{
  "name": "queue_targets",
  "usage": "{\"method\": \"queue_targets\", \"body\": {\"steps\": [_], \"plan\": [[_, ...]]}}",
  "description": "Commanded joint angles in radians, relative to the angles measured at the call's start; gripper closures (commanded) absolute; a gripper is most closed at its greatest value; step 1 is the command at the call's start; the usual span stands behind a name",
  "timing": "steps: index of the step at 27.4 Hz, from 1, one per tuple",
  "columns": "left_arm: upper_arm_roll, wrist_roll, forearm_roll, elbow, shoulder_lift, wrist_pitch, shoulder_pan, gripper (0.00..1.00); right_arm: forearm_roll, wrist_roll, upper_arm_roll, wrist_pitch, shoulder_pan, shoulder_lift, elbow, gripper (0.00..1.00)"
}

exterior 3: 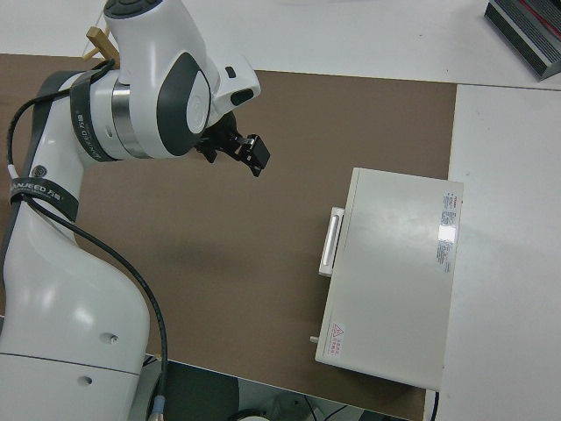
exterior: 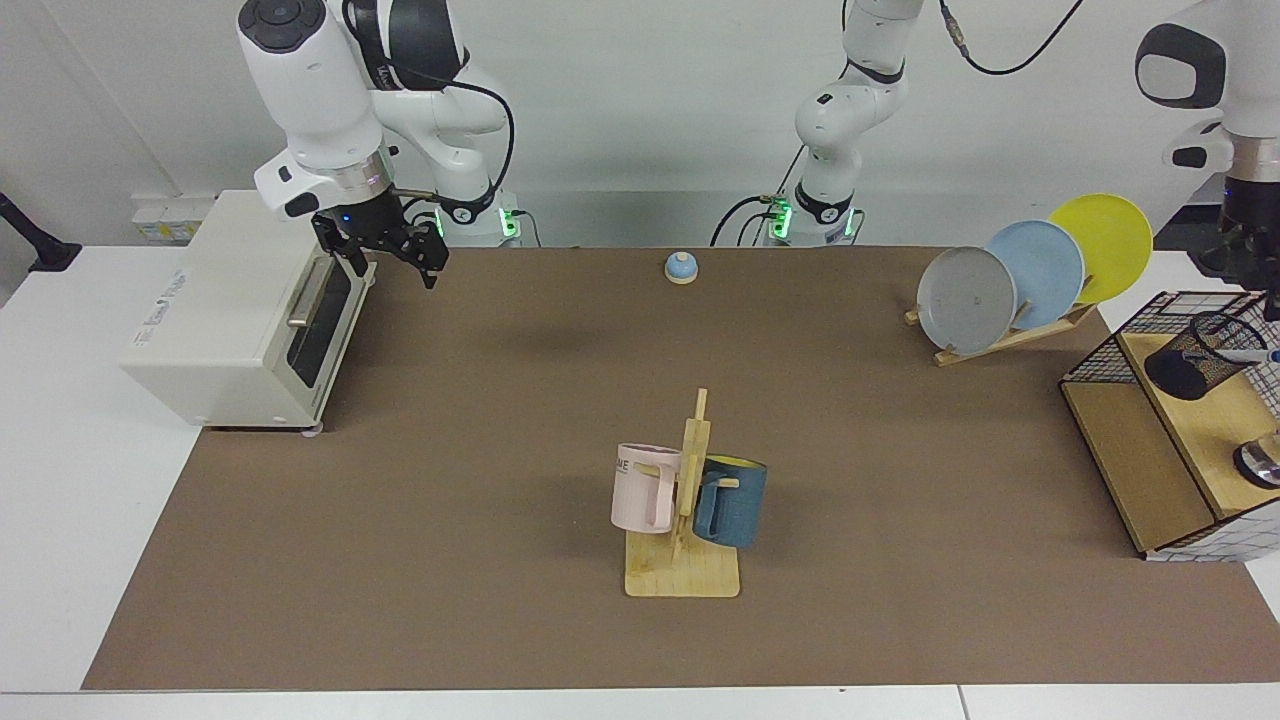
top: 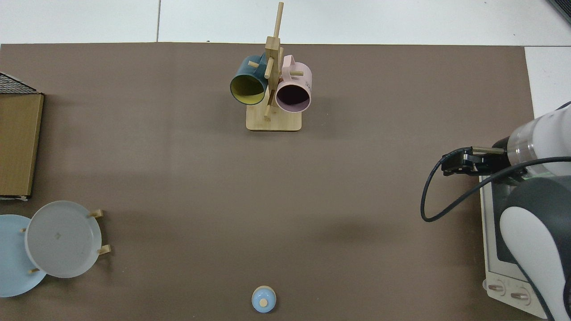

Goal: Put markers into pen holder

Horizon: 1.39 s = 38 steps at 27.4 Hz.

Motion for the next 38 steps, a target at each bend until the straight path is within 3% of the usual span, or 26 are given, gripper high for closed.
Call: {"method": "queue_targets", "body": {"steps": [1,13,21,29,38], "plan": [[-0.054,-0.36,-0.093,-0.003,-0.028,-0.119,-0.001,0.0,0.01,-0.03,0.009,0.018,-0.02,-0.012,-0.008,0.0],[-0.185,-1.078,-0.207,-0.001,-0.034,-0.216,-0.005,0.0,0.01,-0.03,0.009,0.019,-0.022,-0.012,-0.008,0.0],[-0.273,-1.413,-0.218,0.002,-0.034,-0.24,-0.005,0.0,0.01,-0.03,0.009,0.019,-0.022,-0.012,-0.008,0.0],[-0.287,-1.589,-0.306,0.031,-0.034,-0.297,-0.004,0.0,0.01,-0.03,0.007,0.019,-0.022,-0.012,-0.008,0.0],[-0.285,-1.605,-0.307,0.034,-0.036,-0.316,-0.004,0.0,0.01,-0.03,0.009,0.019,-0.022,-0.012,-0.008,0.0]]}}
